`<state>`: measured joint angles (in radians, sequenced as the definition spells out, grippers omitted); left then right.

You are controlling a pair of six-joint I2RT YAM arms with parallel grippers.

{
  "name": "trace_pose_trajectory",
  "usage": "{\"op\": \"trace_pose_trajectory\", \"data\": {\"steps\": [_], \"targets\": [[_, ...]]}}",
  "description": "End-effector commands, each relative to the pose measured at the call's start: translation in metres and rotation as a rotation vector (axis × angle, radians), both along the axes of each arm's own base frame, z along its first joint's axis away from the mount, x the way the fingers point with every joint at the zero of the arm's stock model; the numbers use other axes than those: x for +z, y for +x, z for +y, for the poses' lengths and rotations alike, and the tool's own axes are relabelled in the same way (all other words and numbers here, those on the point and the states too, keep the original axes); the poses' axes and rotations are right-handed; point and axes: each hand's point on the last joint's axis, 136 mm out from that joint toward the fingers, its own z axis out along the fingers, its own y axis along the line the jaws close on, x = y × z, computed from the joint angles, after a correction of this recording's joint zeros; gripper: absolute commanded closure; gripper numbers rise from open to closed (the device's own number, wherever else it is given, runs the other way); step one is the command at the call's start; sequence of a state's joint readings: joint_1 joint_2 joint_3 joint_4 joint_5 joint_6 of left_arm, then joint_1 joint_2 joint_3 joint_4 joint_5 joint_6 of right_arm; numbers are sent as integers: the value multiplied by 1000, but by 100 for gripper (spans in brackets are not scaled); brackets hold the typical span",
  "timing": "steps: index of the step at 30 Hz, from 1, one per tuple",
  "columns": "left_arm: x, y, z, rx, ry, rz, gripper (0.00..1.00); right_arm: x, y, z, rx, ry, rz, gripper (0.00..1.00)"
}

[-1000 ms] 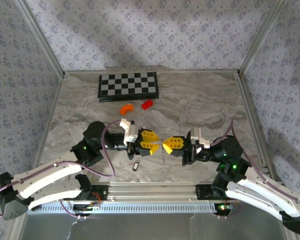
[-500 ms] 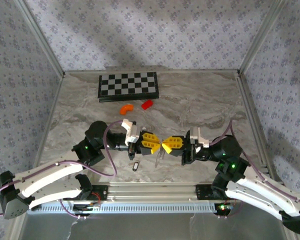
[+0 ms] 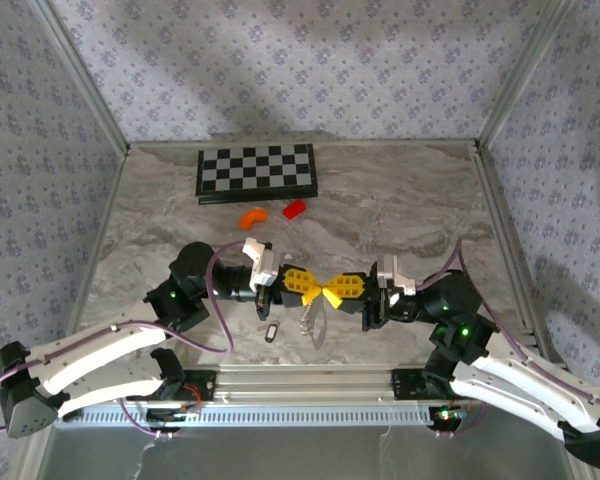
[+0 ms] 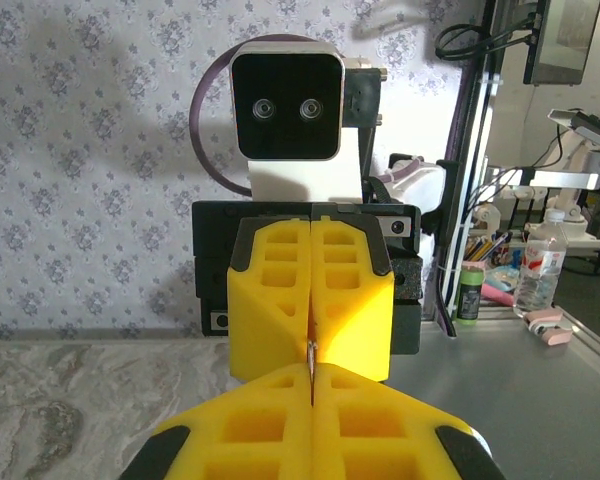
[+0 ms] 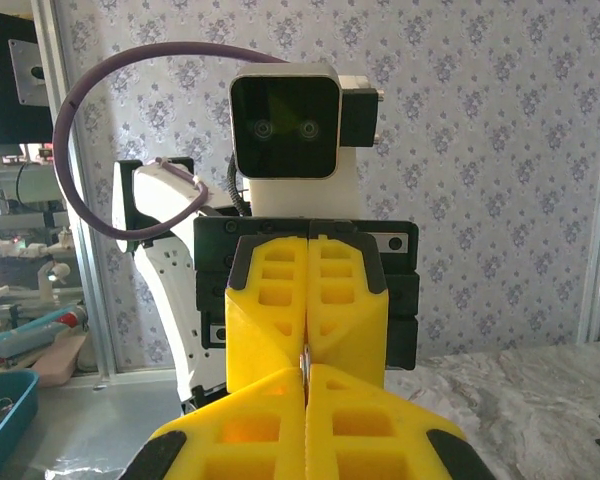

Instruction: Put the keys on the keyring

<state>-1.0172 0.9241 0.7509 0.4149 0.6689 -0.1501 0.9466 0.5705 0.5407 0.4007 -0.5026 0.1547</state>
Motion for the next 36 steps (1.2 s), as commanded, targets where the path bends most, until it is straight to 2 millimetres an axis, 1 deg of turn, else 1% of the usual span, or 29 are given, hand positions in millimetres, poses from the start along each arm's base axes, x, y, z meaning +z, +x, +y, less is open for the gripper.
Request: {"op": "trace_pose_trajectory", "data": {"steps": [1, 3, 4, 7, 8, 9, 11, 13, 16, 23, 30, 36], "targets": [[20, -8, 4, -24, -47, -46, 98, 7, -1, -4, -4, 27, -9, 100], [19, -7, 5, -11, -36, -55, 100, 6, 1, -5, -22, 12, -10, 100], [17, -6, 4, 1, -23, -60, 100, 5, 4, -6, -40, -5, -9, 95], [9, -2, 4, 31, 29, -84, 100, 1, 9, -9, -91, -72, -10, 72], [5, -3, 3, 34, 47, -94, 100, -3, 11, -9, -107, -100, -7, 66], [2, -2, 2, 39, 67, -100, 100, -7, 13, -9, -119, -126, -2, 61], [-6, -2, 0, 51, 110, -116, 100, -15, 17, -8, -138, -185, 4, 57], [-11, -3, -2, 55, 142, -130, 100, -23, 19, -7, -150, -237, 12, 57], [-17, -2, -3, 74, 179, -144, 100, -30, 21, -8, -167, -279, 8, 61], [-27, 3, -3, 112, 240, -169, 100, -44, 15, -9, -146, -408, 24, 60], [-31, 7, -6, 130, 275, -180, 100, -50, 10, -5, -118, -430, 32, 66], [-35, 6, -8, 127, 296, -183, 100, -53, 10, -1, -109, -440, 33, 73]]}}
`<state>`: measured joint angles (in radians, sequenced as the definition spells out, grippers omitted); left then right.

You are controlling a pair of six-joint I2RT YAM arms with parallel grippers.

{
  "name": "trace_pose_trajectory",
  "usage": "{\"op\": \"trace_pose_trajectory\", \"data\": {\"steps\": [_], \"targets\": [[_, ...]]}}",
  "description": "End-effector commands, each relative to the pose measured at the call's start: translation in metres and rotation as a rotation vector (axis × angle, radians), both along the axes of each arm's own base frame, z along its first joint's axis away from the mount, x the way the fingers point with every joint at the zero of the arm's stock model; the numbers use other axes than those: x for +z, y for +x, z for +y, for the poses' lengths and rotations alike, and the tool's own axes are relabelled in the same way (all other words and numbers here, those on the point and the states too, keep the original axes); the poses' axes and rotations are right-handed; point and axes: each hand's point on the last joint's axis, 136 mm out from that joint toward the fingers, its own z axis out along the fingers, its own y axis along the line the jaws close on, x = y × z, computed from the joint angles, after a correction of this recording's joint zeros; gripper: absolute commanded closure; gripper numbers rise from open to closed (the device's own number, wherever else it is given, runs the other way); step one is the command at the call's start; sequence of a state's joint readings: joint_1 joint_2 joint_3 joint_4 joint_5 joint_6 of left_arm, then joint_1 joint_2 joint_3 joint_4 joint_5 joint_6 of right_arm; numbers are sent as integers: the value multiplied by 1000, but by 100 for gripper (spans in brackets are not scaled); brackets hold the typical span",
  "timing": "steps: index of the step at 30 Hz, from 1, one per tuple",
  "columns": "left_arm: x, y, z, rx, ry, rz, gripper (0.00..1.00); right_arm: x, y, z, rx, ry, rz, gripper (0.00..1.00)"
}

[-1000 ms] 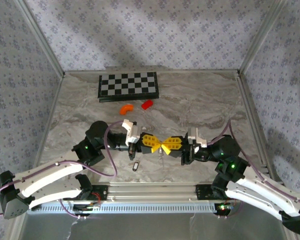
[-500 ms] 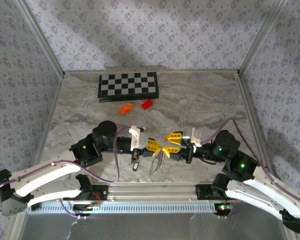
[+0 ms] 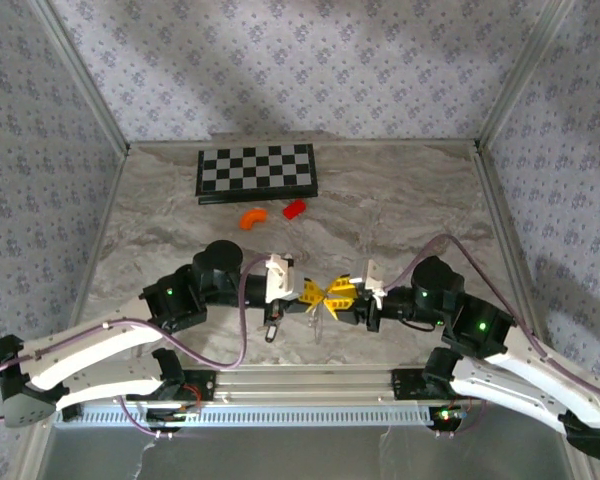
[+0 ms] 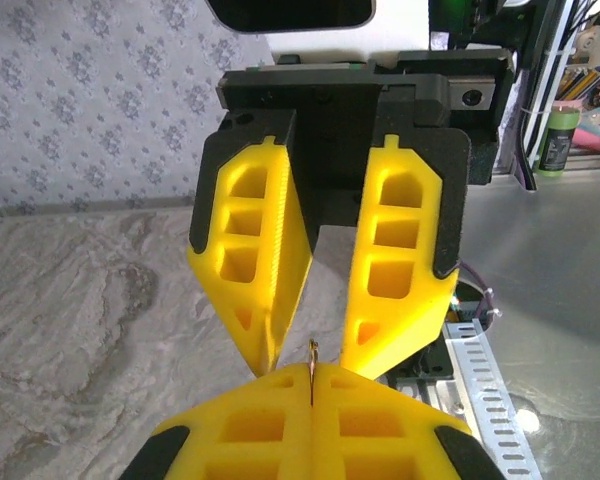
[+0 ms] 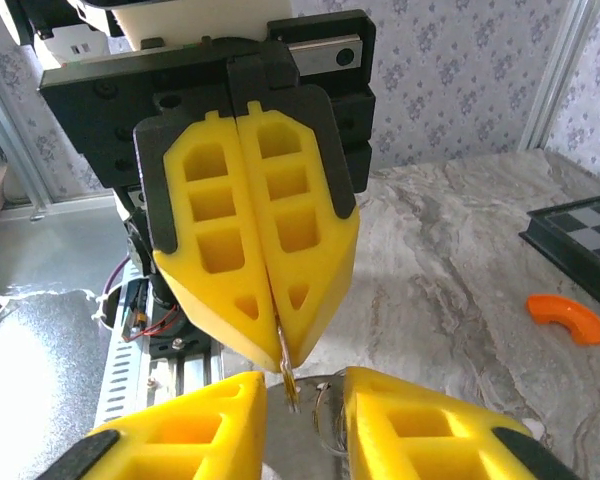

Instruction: Put the keys on the keyring

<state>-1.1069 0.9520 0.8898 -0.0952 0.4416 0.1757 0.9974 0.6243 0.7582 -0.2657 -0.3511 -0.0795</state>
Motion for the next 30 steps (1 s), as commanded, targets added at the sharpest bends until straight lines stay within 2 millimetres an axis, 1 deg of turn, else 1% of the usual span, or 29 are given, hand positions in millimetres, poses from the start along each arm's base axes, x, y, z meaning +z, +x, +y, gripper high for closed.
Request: {"op": "trace_pose_trajectory", "data": {"steps": [1, 4, 9, 13, 16, 20, 21, 23, 25, 30], "targets": [[20, -1, -1, -5, -33, -44, 100, 11, -2, 0, 6, 14, -24, 73], [18, -1, -2, -3, -24, -43, 100, 12, -2, 0, 6, 21, -29, 74], [17, -1, -2, -2, -21, -45, 100, 9, 0, 1, -10, 4, -36, 80], [18, -1, -1, 1, -20, -49, 100, 6, 2, 0, -21, -11, -45, 91], [18, 0, -1, 2, -20, -50, 100, 9, 3, -1, -28, -8, -59, 99], [18, 1, -1, 10, -18, -54, 100, 11, 5, -1, -40, -3, -75, 100], [18, 2, -1, 16, -18, -55, 98, 12, 7, -1, -48, 0, -80, 100], [21, 2, 0, 20, -32, -56, 84, 12, 8, -2, -60, 10, -91, 100], [25, 2, 3, 27, -53, -61, 75, 18, 8, -4, -64, 42, -109, 100], [31, 1, 11, 51, -105, -58, 66, 34, -8, -6, 9, 161, -130, 100]]}}
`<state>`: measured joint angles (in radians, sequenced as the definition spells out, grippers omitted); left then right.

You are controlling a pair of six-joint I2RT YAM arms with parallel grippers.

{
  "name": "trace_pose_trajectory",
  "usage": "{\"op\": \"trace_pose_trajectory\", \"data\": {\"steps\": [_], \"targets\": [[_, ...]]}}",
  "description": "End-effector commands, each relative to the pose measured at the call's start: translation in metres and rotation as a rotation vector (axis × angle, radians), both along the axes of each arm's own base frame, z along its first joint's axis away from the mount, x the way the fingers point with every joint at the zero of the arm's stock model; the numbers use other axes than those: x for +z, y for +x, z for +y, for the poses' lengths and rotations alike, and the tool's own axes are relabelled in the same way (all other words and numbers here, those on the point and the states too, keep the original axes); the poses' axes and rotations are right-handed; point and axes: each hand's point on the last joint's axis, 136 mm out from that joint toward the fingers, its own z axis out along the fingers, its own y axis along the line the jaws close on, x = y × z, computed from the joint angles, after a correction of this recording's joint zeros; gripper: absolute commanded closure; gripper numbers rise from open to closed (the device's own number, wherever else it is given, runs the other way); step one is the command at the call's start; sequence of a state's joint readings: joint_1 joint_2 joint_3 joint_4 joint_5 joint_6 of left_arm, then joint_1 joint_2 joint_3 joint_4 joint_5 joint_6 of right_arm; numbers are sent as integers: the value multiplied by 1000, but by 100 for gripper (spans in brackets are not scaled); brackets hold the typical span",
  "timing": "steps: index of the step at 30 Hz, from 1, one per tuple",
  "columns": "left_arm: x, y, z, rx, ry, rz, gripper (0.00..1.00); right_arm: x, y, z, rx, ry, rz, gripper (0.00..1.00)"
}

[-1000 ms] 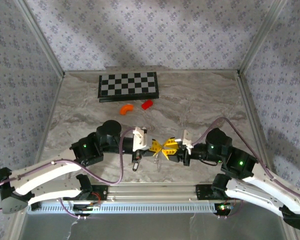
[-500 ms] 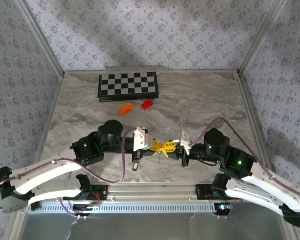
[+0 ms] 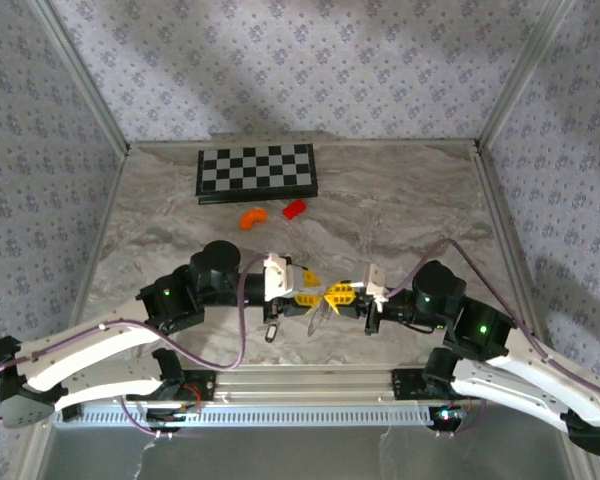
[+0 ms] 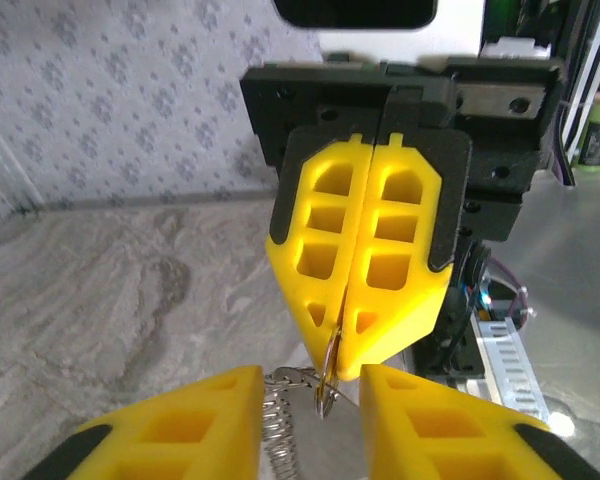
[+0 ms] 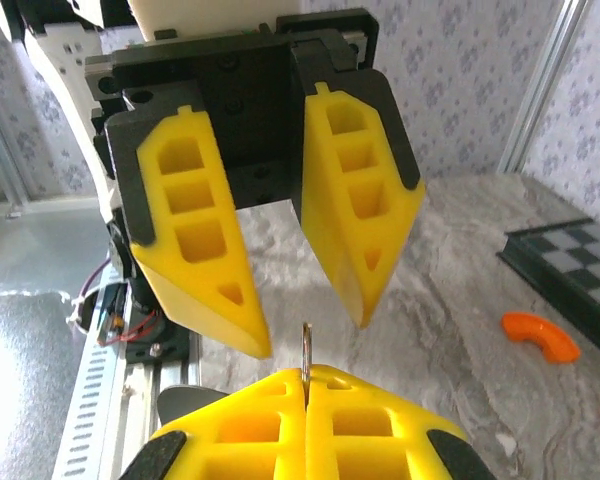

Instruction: Put the keys on the keyring

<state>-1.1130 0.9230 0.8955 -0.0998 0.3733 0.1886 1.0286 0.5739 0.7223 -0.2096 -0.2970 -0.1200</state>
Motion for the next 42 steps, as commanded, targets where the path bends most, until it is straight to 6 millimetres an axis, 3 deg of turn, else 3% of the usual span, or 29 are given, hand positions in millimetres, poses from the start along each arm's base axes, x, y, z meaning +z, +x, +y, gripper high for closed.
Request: {"op": "trace_pose_trajectory", "data": {"steps": [1, 14, 42], "targets": [[22, -6, 6, -8, -94, -14, 65, 29, -8, -2, 41, 130, -50, 100], [57, -23, 27, -89, -293, 31, 65, 62, -22, 3, 157, 288, -80, 100], [64, -31, 21, -156, -309, 41, 74, 62, -22, 12, 209, 345, -74, 100]]}}
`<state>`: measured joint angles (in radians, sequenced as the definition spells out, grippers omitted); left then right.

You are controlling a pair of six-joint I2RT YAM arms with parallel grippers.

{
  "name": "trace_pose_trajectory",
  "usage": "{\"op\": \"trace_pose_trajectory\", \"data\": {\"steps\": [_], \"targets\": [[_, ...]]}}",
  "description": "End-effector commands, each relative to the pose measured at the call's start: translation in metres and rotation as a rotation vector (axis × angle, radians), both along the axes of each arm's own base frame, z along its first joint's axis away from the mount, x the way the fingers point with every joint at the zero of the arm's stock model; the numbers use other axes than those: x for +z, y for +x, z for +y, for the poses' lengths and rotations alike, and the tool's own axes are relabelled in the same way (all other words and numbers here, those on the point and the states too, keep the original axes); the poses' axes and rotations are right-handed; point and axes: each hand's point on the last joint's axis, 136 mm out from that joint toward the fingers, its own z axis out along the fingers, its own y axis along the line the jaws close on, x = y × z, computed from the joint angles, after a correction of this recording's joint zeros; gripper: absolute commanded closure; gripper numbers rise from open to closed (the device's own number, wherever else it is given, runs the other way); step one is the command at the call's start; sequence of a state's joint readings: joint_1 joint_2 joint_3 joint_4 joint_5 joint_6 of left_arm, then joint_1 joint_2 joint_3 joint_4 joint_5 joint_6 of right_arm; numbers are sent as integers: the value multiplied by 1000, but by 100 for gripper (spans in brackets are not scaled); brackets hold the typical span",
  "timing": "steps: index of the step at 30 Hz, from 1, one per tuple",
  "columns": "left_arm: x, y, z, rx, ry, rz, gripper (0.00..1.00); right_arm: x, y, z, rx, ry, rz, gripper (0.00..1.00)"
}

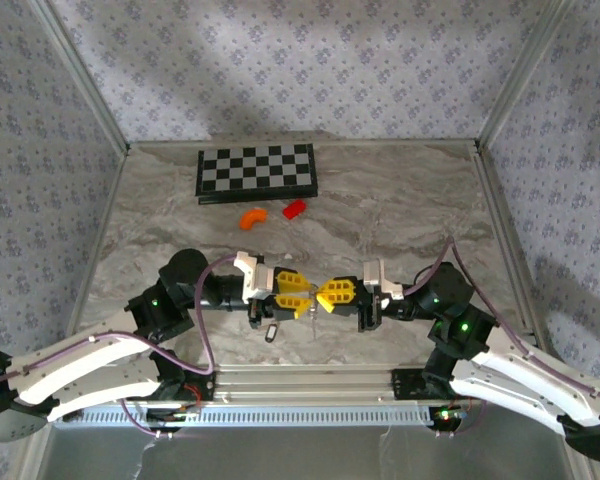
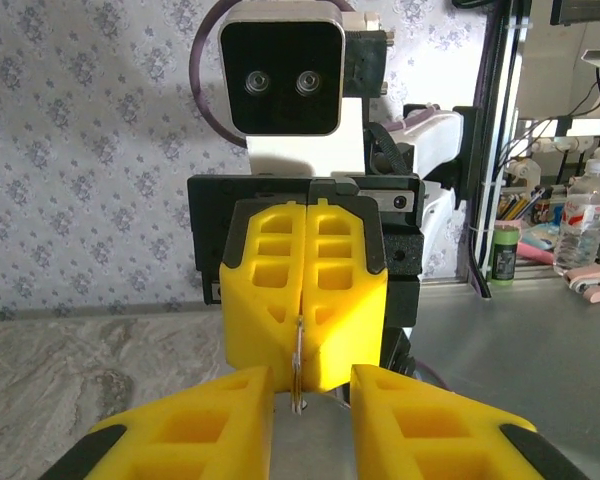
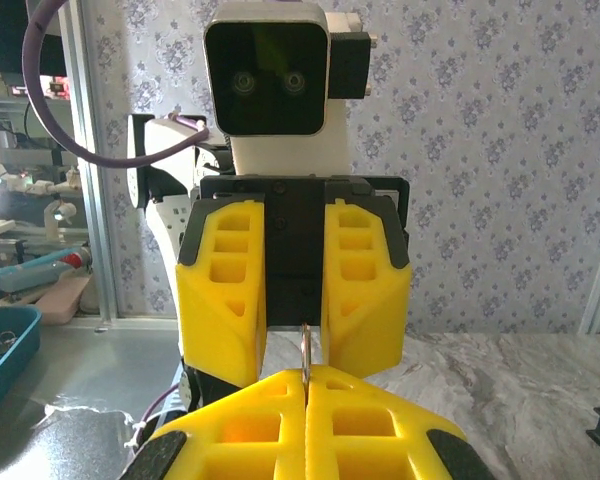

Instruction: Put the keys on the keyring

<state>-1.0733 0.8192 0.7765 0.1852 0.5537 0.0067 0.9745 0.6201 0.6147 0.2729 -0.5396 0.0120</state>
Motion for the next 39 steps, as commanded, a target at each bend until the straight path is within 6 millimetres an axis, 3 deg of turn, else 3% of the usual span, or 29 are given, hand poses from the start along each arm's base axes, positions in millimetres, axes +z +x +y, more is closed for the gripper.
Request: {"op": "trace_pose_trajectory", "data": {"steps": [1, 25, 31, 37, 39], "targets": [[23, -5, 4, -23, -63, -29, 75, 14, -5, -4, 16, 54, -21, 100], [25, -3, 2, -16, -62, -30, 91, 12, -4, -3, 20, 54, -19, 100], [24, -2, 0, -15, -68, -27, 100, 13, -5, -3, 25, 58, -16, 100], [24, 1, -1, 0, -71, -30, 100, 10, -3, -1, 16, 40, -9, 100], [24, 5, 0, 23, -67, -32, 100, 9, -1, -1, 8, 33, -4, 92]]}}
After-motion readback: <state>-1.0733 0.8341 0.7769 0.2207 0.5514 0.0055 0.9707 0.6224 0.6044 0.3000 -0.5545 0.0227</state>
